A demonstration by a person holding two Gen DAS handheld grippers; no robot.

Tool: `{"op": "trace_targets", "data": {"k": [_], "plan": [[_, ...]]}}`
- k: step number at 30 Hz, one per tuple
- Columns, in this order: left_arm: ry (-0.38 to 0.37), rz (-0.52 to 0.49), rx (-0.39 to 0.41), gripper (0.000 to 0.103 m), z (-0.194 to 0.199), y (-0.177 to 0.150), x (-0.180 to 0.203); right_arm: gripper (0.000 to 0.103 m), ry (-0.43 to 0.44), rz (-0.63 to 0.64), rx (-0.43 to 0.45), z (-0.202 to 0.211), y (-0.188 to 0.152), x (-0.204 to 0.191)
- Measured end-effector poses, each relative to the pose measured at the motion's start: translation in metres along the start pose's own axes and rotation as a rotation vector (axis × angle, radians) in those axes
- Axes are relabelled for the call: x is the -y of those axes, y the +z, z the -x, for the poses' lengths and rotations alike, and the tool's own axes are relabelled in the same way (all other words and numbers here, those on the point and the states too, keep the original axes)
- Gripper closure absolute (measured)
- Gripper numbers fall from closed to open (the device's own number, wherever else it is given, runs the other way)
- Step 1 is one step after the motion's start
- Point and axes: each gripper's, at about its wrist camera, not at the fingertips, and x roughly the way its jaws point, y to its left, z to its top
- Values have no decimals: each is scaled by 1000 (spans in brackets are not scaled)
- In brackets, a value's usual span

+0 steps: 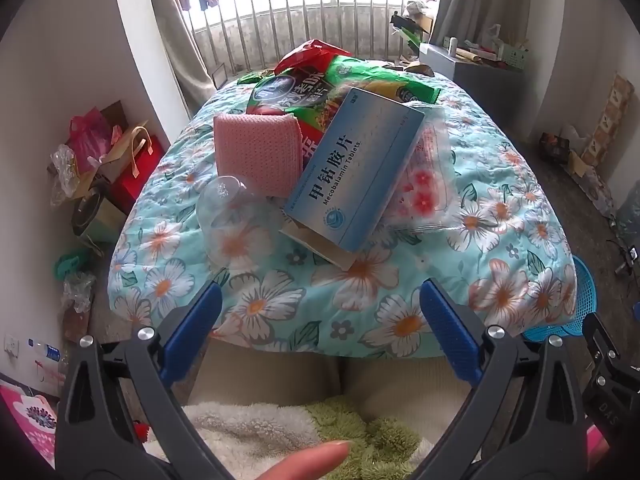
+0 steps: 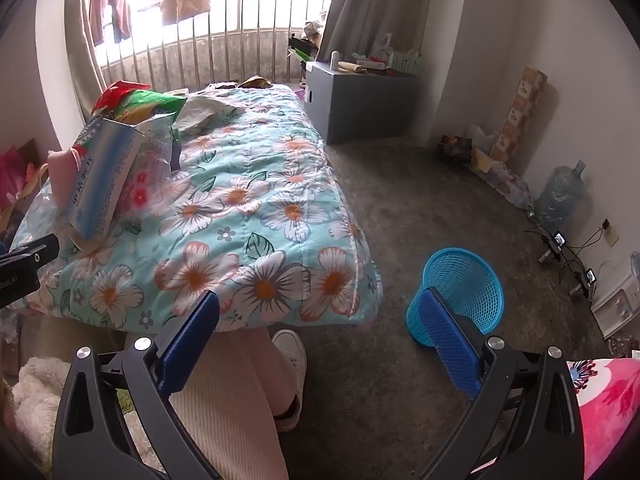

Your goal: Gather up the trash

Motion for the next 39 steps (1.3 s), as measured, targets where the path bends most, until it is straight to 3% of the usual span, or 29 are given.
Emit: {"op": "trace_targets", "data": {"k": [39], "plan": [[-2, -22, -7, 8, -2, -2, 4, 6, 3, -2, 4, 1, 1, 0]]}}
